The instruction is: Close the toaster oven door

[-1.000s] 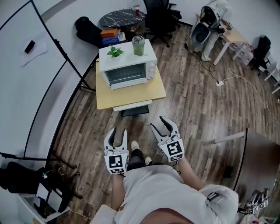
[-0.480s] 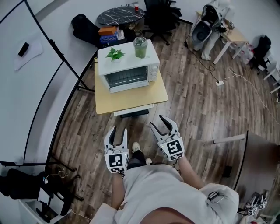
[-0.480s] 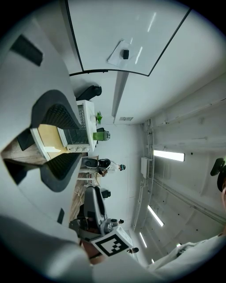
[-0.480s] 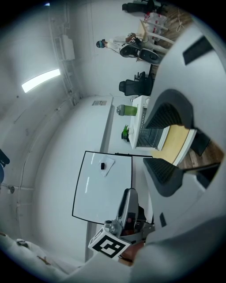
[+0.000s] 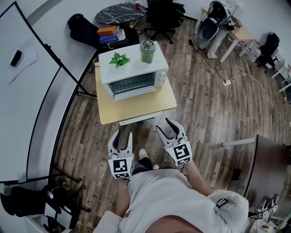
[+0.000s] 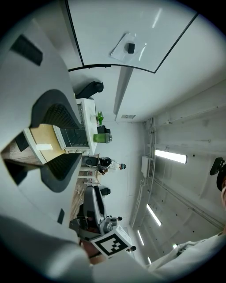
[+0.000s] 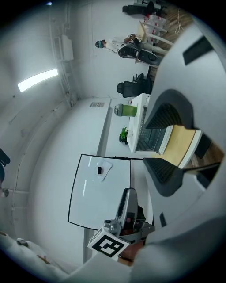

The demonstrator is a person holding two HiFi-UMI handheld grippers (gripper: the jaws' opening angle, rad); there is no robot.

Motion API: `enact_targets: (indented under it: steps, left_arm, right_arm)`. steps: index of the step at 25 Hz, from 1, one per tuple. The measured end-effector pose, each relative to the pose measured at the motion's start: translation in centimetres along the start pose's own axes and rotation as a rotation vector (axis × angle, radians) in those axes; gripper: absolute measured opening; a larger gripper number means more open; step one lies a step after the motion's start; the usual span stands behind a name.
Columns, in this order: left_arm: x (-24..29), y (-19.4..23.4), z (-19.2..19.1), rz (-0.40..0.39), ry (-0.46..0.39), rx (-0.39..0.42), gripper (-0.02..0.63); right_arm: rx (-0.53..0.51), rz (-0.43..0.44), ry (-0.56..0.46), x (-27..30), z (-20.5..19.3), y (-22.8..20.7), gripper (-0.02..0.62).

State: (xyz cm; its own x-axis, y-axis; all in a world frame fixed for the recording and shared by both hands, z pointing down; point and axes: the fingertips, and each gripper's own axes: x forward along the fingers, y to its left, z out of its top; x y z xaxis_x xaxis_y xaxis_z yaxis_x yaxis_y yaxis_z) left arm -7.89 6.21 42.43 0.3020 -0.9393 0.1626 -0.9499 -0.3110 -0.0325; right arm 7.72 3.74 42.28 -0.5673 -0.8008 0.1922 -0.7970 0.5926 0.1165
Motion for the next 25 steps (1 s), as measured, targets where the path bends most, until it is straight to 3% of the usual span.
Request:
enact_targets:
  steps: [14, 25]
  left_arm:
    - [4.2, 4.0, 0.0, -0.07, -0.001, -0.003, 0.172]
    - [7.2, 6.2, -0.8, -0.081, 0.015, -0.019, 0.183]
  right_arm:
    - [0.011, -0.051, 0.022, 4.9, 0.3, -0.2, 0.209]
    - [0.004, -0.063, 0.048, 8.4, -0.1, -1.2, 0.209]
